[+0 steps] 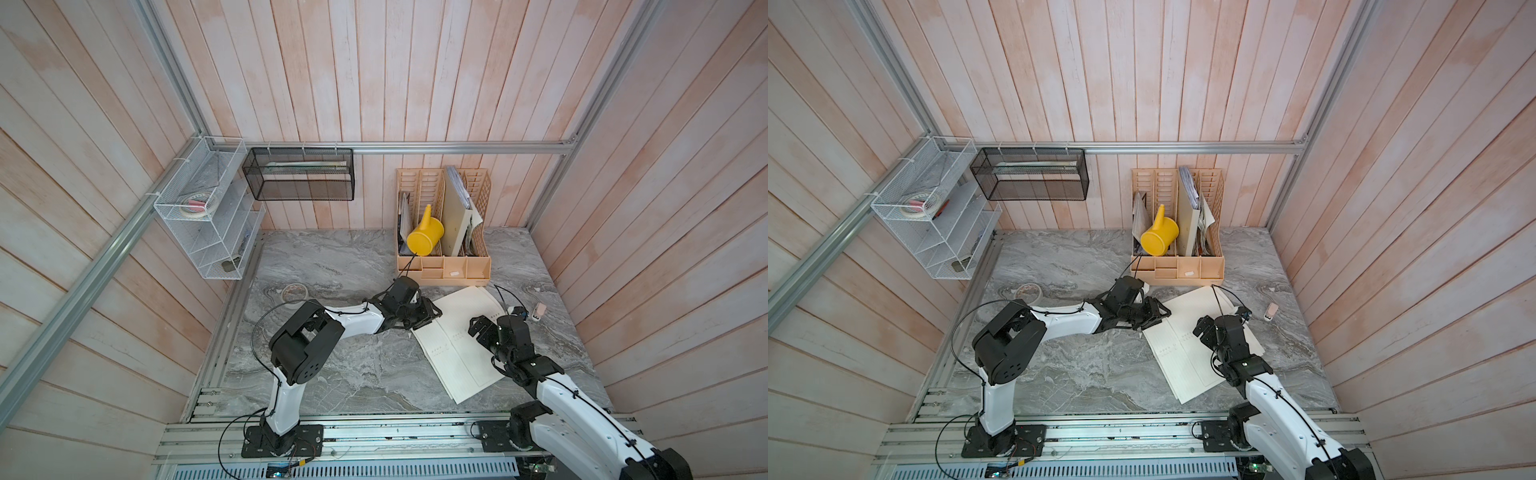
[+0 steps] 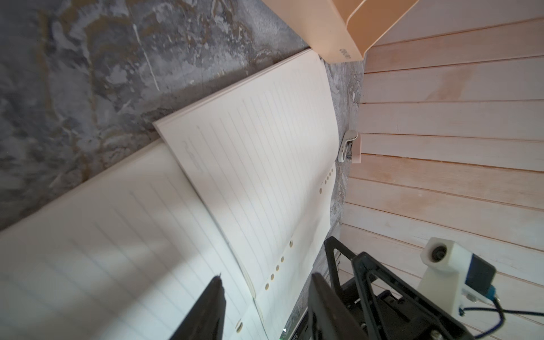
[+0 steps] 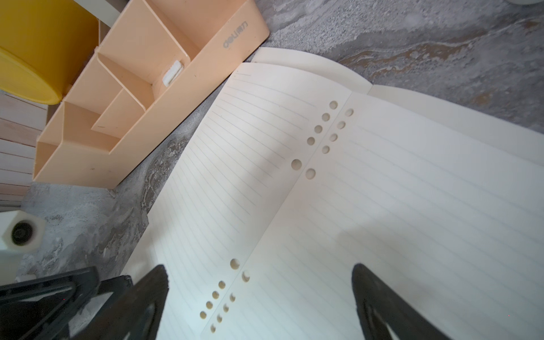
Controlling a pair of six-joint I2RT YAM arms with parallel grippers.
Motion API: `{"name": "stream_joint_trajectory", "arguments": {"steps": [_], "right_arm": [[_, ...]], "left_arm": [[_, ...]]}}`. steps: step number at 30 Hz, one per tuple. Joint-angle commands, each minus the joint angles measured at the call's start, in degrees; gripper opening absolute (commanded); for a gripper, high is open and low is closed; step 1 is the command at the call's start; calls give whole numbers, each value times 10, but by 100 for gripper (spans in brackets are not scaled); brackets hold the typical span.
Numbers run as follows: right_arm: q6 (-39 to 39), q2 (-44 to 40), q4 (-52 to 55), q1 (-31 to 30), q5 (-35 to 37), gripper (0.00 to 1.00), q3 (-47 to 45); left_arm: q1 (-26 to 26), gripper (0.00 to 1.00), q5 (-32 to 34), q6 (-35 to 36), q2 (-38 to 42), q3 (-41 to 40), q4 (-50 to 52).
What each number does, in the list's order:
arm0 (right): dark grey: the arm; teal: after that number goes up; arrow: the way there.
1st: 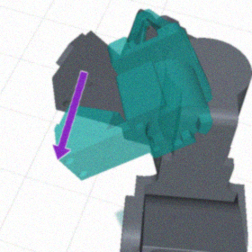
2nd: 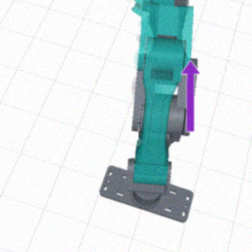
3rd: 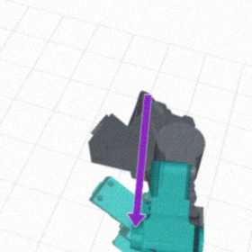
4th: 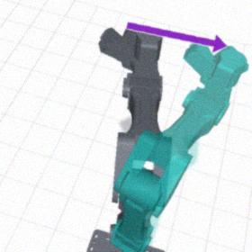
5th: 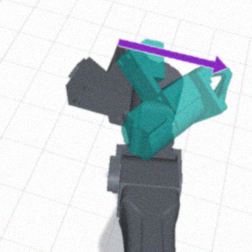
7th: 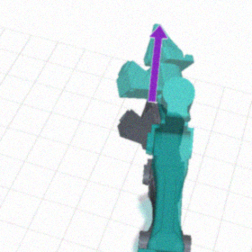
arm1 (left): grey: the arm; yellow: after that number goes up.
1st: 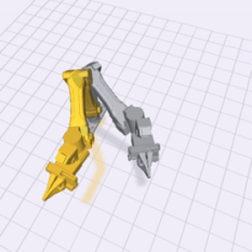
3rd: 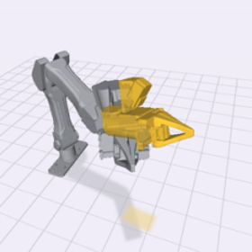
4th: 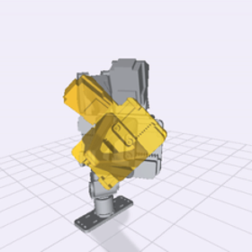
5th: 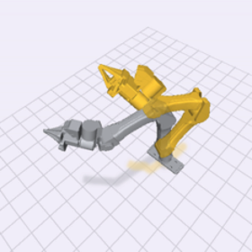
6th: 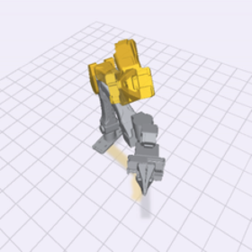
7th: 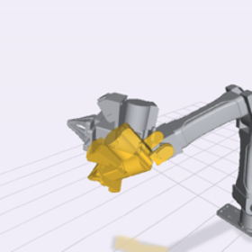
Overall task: Close the notebook
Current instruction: Close the notebook at the center of the board.
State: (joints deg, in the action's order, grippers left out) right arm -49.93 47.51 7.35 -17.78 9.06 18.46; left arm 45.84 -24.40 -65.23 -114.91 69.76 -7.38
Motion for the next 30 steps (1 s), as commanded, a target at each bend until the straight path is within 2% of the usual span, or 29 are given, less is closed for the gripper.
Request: {"name": "stream_joint_trajectory", "arguments": {"steps": [1, 12, 24, 30], "right_arm": [[-6, -4, 14, -3, -3, 98, -13], [-6, -7, 10, -3, -20, 98, -28], [-8, -20, 27, -3, -18, 98, -35], [-8, -28, 34, -3, -20, 98, -36]], "left_arm": [[4, 49, -9, -9, -20, 16, -20], [6, 49, -8, -33, -47, 4, -63], [6, 49, 0, -132, -74, -47, -175], [7, 48, 7, -158, -88, -49, -185]]}}
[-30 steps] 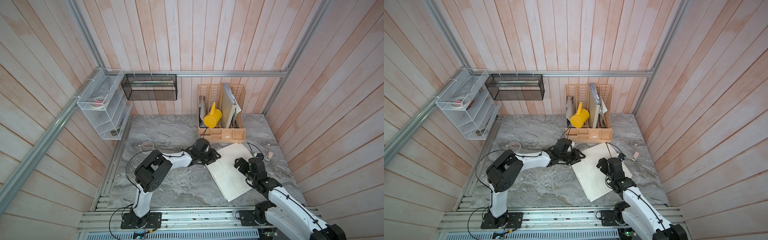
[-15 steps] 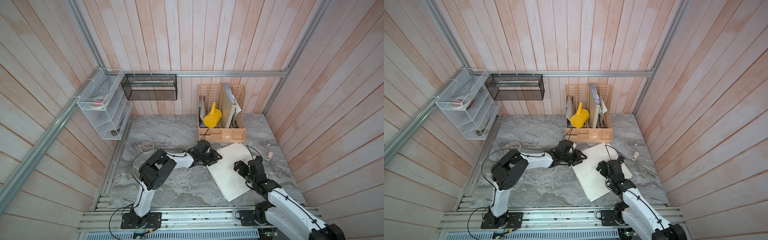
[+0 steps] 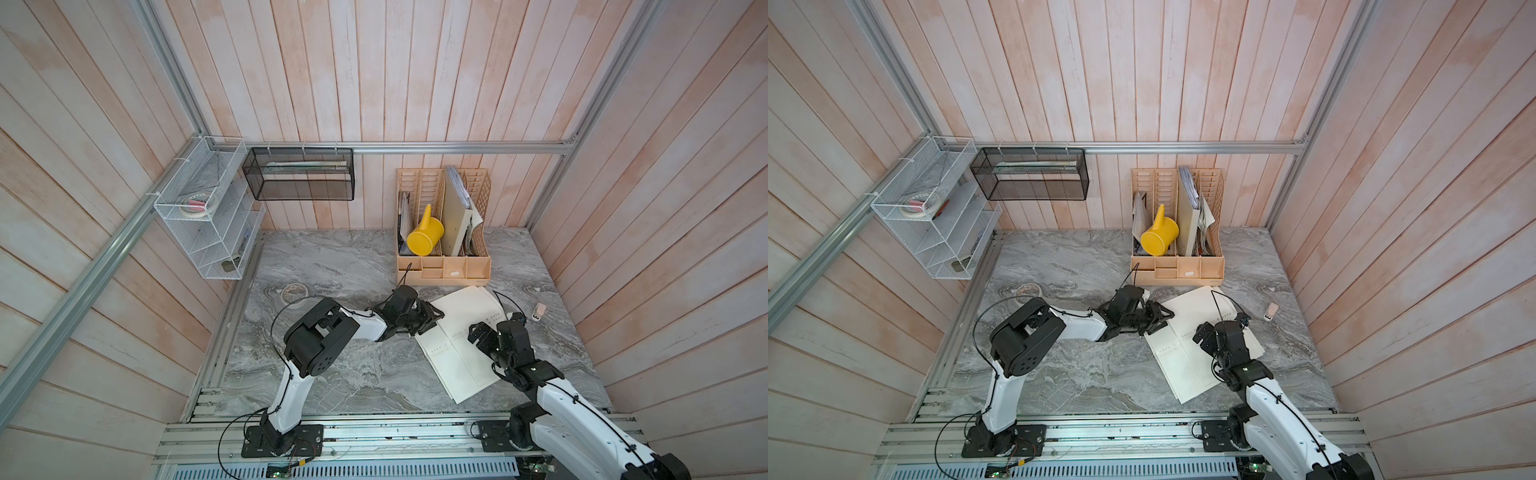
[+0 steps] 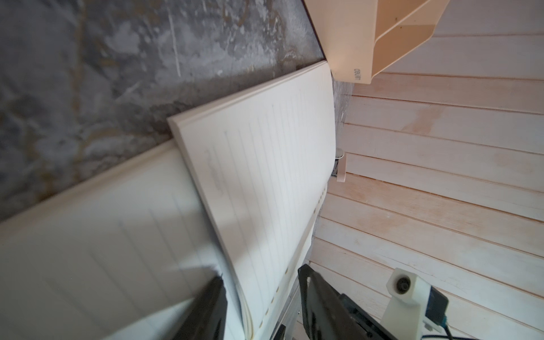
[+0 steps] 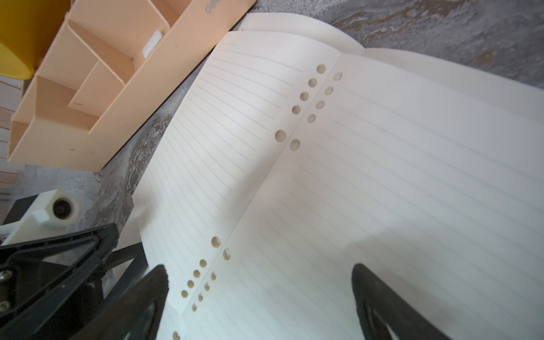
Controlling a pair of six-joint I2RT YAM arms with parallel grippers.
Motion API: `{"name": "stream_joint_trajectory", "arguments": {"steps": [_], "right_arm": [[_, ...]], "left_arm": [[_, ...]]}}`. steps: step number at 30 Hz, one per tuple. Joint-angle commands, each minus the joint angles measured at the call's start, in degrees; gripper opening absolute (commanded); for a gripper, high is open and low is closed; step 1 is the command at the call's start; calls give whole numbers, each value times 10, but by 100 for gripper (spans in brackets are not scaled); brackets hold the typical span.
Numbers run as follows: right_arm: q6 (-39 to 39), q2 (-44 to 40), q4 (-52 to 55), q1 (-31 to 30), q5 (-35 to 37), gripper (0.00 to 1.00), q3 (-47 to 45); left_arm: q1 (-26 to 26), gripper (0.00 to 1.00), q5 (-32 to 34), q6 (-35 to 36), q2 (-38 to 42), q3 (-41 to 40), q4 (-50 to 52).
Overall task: Close the notebook
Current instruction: Close the notebook at the center of the board.
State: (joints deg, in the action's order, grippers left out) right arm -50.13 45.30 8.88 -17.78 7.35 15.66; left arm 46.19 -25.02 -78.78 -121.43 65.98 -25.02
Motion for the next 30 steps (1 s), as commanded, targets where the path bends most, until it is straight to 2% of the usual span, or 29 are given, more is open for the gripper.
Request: {"name": "stream_joint_trajectory", "arguments": {"steps": [1, 18, 20, 23, 25, 27, 30], "right_arm": [[-6, -7, 19, -3, -6, 98, -9], [-9, 13, -9, -3, -28, 98, -21], [-12, 13, -11, -3, -30, 98, -24], [-13, 12, -13, -3, -30, 98, -27], [-13, 11, -15, -3, -31, 98, -28], [-14, 12, -16, -3, -32, 98, -29], [-11, 12, -12, -3, -33, 98, -25]], "left_arm": [[3, 47, 15, -27, -26, -12, -11], [9, 45, 39, 1, -66, -13, -51], [10, 36, 40, 16, -66, -13, -58], [13, 17, 42, 31, -61, -18, -69], [15, 9, 44, 39, -58, -24, -74], [15, 3, 43, 40, -56, -33, -90], [18, 0, 42, 39, -50, -50, -122]]}}
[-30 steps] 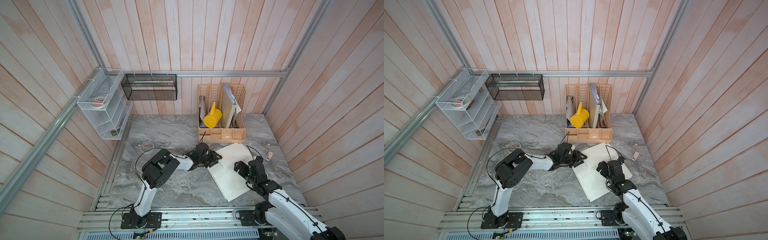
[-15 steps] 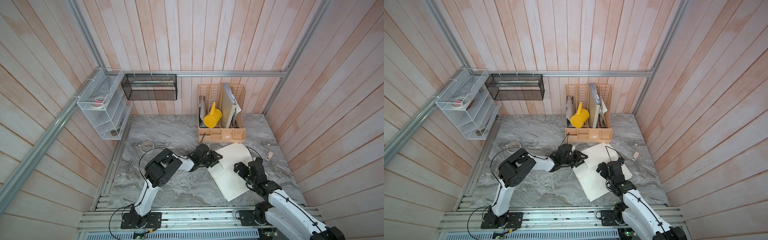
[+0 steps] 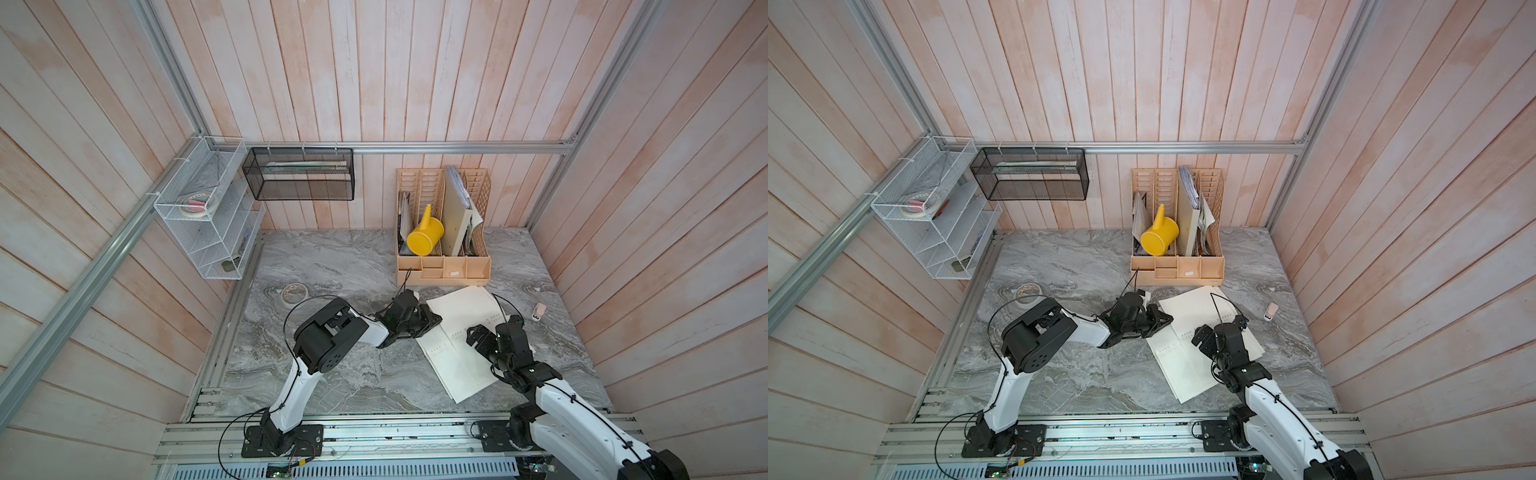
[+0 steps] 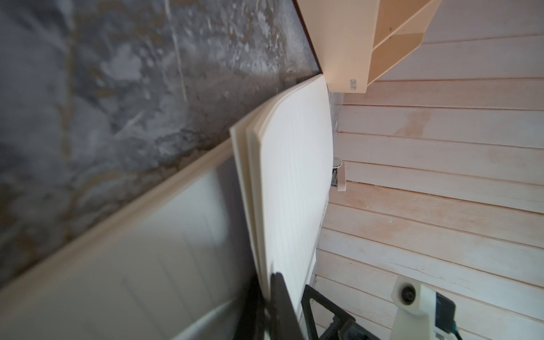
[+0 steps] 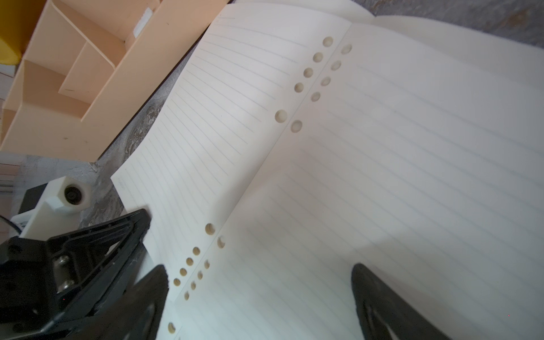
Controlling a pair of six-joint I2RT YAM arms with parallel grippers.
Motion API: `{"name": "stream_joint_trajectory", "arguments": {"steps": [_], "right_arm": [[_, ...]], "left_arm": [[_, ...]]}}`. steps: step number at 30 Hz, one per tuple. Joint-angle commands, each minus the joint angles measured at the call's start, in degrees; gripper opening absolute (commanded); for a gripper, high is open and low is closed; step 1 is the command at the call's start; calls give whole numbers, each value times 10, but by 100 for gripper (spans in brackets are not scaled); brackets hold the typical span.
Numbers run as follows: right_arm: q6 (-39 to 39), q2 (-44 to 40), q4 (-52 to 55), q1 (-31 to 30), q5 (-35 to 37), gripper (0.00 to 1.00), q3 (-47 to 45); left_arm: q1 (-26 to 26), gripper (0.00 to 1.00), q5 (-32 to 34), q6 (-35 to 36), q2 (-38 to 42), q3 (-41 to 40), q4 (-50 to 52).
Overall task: Close the notebook
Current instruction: Close the notebook at the center of the board.
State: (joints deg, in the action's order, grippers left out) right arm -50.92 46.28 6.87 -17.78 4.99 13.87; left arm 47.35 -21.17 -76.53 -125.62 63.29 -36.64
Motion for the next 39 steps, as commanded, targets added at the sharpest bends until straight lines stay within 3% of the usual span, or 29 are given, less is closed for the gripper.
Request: {"name": "stream_joint_trajectory", "arguments": {"steps": [1, 5, 11, 18, 26, 39], "right_arm": [[3, 0, 12, -3, -10, 98, -3], [16, -9, 37, -3, -1, 98, 18], [33, -24, 57, -3, 42, 98, 42], [35, -41, 64, -5, 33, 98, 76], [11, -32, 39, -57, 29, 98, 93], [-24, 104, -107, -177, 32, 98, 116]], "left_arm": [[8, 0, 3, 18, -5, -30, -18], [8, 0, -5, 32, 20, -63, -88], [8, 0, -45, 66, 78, -54, -86], [8, 0, -6, 67, 194, -149, -84], [8, 0, 108, 95, 333, -275, -29], [6, 0, 375, 105, 588, -417, 137]]}}
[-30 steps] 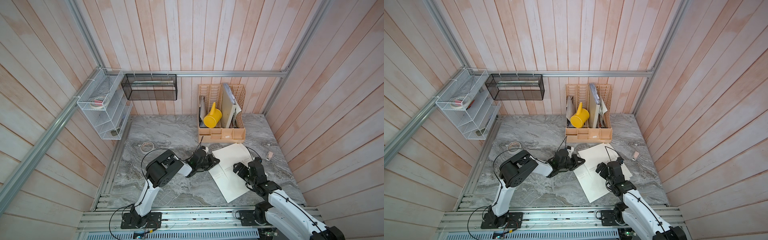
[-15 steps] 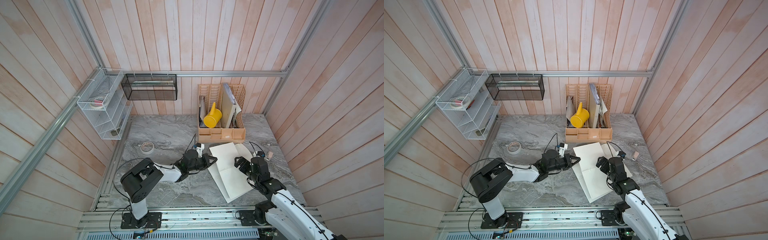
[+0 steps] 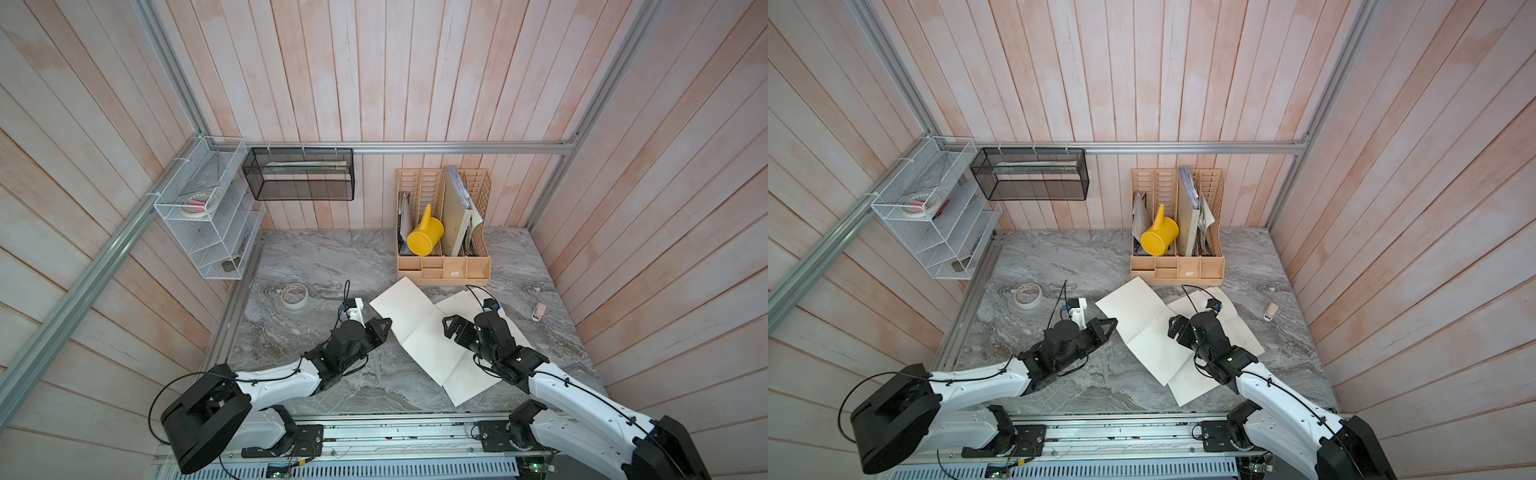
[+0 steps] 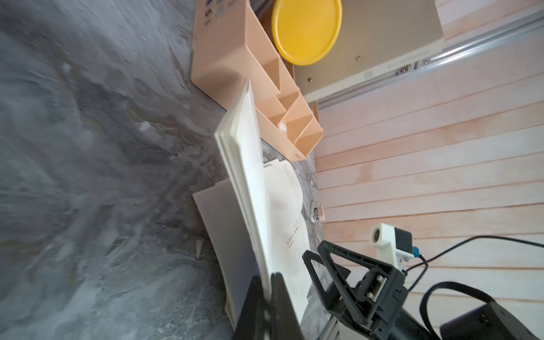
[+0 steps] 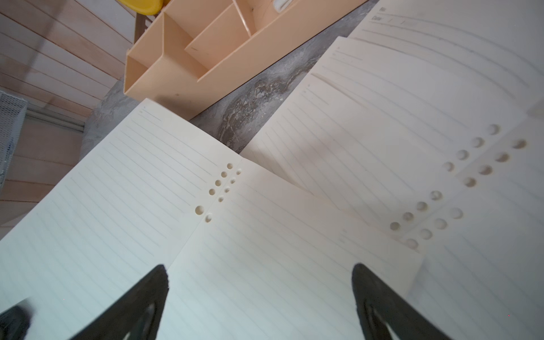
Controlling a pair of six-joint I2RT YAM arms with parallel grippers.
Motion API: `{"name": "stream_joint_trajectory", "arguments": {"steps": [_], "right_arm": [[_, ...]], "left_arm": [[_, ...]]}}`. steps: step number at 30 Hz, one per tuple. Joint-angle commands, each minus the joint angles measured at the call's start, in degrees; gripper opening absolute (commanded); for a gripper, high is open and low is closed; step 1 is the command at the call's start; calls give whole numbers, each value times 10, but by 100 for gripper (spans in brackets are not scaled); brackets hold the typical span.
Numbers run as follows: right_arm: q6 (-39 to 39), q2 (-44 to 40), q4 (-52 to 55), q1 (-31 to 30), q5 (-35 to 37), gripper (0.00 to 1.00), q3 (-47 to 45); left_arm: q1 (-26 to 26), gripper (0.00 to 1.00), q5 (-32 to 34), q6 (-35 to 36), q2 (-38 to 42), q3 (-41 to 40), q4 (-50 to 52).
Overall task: Close the notebook
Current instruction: Close the notebook at the center of the board.
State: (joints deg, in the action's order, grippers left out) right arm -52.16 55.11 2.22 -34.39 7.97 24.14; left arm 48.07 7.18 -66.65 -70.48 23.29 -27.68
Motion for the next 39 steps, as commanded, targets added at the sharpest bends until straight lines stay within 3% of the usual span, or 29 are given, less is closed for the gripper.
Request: {"name": "stream_joint_trajectory", "arguments": {"steps": [1, 11, 20, 32, 39], "right_arm": [[-14, 23, -78, -13, -5, 98, 11], [-5, 176, -179, -37, -68, 98, 93], [-1, 343, -281, -76, -165, 98, 190], [-29, 474, -340, -115, -241, 98, 224], [-21, 509, -333, -119, -248, 98, 224]], "left_arm": [[-3, 0, 101, 8, 50, -21, 62], [-48, 0, 158, -38, 193, -71, 224], [-50, 0, 230, -74, 308, -96, 380], [-50, 0, 265, -84, 329, -95, 456], [-50, 0, 258, -55, 339, -111, 419]]}}
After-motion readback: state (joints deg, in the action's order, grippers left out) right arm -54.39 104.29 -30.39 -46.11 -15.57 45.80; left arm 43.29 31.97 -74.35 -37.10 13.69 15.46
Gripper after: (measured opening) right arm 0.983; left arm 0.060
